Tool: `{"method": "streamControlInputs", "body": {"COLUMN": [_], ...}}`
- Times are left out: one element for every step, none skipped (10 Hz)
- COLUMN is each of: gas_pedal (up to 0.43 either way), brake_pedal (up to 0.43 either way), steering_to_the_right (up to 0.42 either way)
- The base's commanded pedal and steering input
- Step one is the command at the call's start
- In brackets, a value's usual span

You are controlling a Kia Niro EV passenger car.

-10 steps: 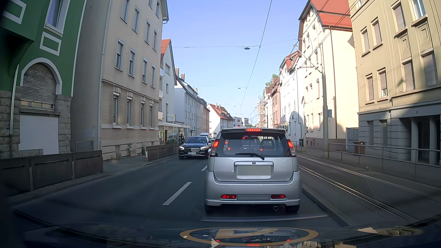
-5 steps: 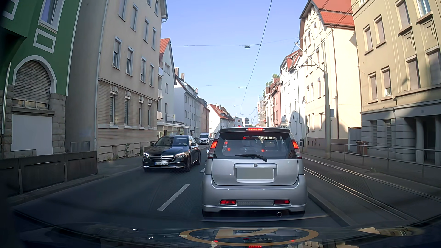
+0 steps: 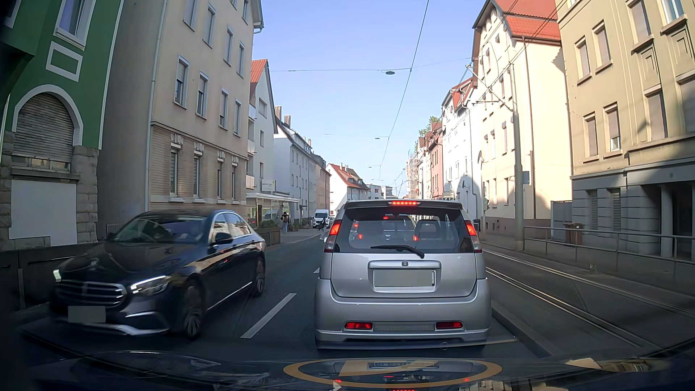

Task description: Follow the waypoints while adhering to traffic rules and regulations

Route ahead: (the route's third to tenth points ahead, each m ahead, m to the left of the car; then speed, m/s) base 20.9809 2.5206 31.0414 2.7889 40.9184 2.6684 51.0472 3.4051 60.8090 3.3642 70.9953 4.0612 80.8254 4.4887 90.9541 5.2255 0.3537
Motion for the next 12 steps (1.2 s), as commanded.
{"method": "streamControlInputs", "body": {"gas_pedal": [0.0,0.0,0.0,0.0,0.0,0.0,0.0,0.0,0.0,0.0,0.0,0.0], "brake_pedal": [0.183,0.189,0.183,0.189,0.189,0.195,0.189,0.195,0.195,0.201,0.201,0.207], "steering_to_the_right": [-0.005,-0.005,-0.005,-0.005,-0.004,-0.005,-0.005,-0.005,-0.005,-0.005,-0.005,-0.005]}}
